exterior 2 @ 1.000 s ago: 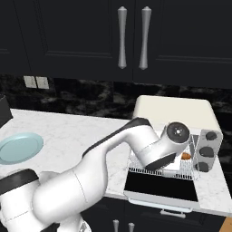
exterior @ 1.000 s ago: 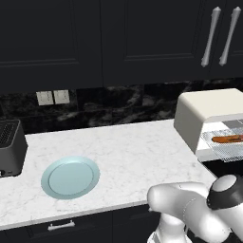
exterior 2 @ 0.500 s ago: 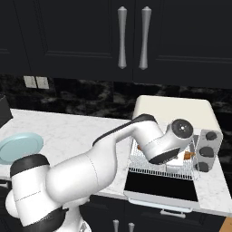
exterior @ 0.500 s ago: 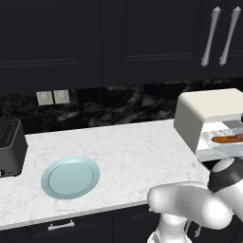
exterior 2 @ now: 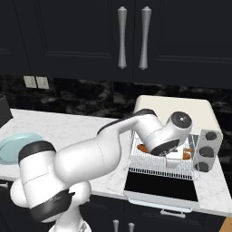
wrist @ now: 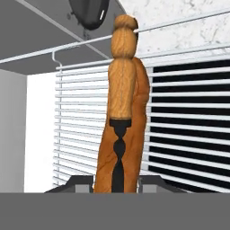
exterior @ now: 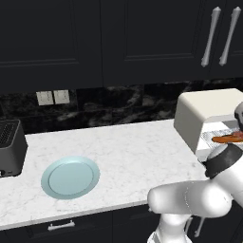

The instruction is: Pick up the kebab skewer and baguette bread, and place them inside the toaster oven. Close the toaster oven door and start by setting the timer.

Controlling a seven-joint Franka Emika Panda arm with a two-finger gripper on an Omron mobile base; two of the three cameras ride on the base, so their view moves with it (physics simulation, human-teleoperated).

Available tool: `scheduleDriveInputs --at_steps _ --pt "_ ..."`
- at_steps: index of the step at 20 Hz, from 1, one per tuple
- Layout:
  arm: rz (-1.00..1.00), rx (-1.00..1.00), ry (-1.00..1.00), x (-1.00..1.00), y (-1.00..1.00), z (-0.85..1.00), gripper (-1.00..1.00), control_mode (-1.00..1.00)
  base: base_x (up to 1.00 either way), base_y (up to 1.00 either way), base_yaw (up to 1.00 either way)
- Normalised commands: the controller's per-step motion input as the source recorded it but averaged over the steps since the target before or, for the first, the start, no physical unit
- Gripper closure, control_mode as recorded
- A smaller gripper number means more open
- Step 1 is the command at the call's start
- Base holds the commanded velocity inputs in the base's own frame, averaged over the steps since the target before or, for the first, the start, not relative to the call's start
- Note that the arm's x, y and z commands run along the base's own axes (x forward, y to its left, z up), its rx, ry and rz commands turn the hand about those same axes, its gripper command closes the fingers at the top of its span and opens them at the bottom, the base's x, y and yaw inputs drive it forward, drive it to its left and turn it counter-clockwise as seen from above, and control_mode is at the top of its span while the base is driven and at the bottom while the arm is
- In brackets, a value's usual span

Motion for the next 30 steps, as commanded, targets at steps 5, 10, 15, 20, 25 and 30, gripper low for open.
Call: scheduleDriveInputs --at_steps 5,10,15,20,25,30 --pt "0.0 0.0 0.1 0.15 0.0 -0.12 1.0 -1.0 0.0 0.0 0.0" --pt "0.0 -0.01 0.1 0.15 0.0 -0.12 1.0 -1.0 0.0 0.0 0.0" --pt "0.0 -0.01 0.11 0.09 0.0 -0.14 1.0 -1.0 0.0 0.0 0.0" --pt "0.0 -0.02 0.11 0.0 0.0 -0.13 -1.0 -1.0 0.0 0.0 0.0" --pt "0.0 0.0 0.02 0.0 0.0 -0.01 -1.0 -1.0 0.0 0.0 0.0" --pt "0.0 0.0 0.0 -0.02 -0.05 0.0 -1.0 -1.0 0.0 0.0 0.0"
